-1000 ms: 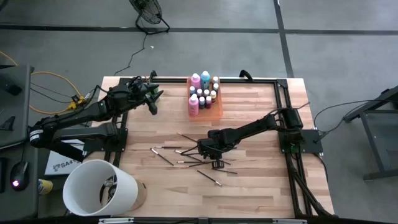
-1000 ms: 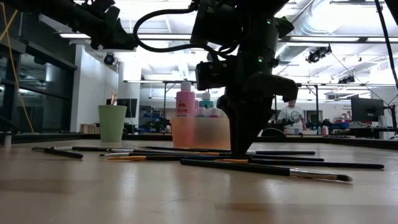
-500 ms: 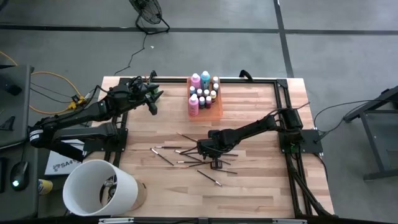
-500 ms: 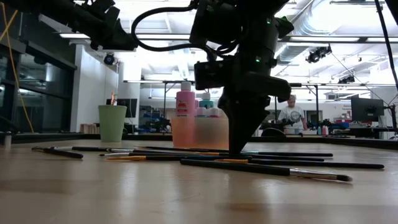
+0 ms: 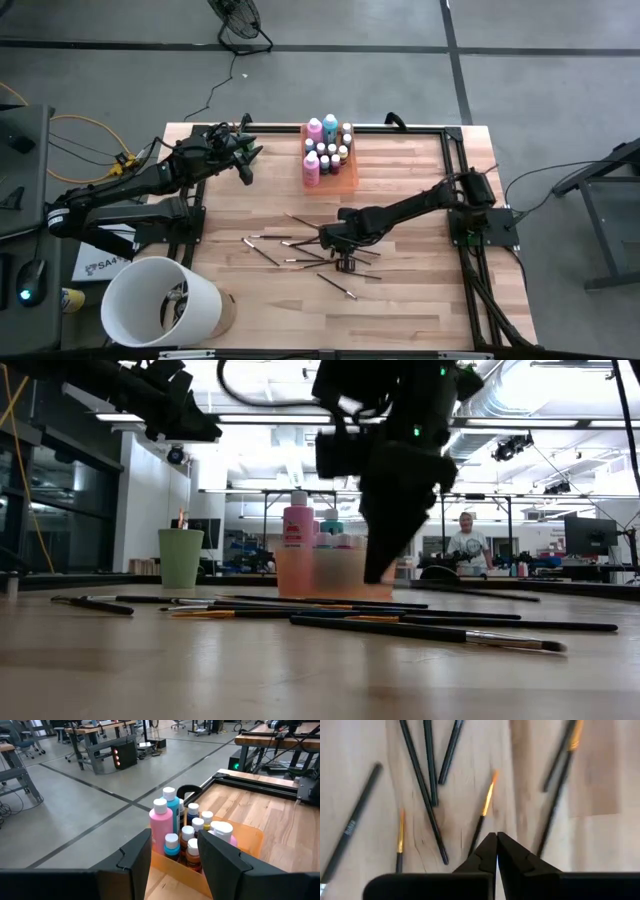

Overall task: Pick & Place Paint Supplies
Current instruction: Put the white paintbrush into the cup

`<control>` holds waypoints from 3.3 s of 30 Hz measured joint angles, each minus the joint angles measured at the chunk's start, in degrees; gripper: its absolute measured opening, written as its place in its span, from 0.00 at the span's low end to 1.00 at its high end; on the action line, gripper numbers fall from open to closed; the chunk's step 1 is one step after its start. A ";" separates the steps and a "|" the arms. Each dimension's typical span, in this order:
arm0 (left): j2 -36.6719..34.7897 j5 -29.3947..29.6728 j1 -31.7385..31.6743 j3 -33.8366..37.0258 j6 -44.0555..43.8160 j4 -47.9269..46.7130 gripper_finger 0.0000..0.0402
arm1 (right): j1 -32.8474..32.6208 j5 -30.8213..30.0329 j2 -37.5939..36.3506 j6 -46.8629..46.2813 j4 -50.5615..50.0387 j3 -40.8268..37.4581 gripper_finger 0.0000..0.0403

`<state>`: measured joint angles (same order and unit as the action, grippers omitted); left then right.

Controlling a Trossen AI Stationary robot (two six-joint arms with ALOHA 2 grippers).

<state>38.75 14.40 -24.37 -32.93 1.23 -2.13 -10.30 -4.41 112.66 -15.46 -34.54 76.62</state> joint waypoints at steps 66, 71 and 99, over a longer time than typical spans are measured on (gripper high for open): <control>8.46 -20.26 -0.01 -0.05 4.85 5.62 0.44 | 12.81 -9.22 -18.10 18.00 58.97 -20.92 0.01; 11.77 -28.64 0.46 -0.09 4.38 11.57 0.57 | 14.65 -2.38 -17.77 23.59 78.57 -23.69 0.01; 22.29 -31.46 3.02 -0.02 -1.08 27.64 0.67 | 21.17 17.83 -7.46 24.58 96.49 -15.41 0.01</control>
<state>61.04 -17.06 -21.34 -32.95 0.16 25.51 10.86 13.42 105.20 9.13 61.94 61.21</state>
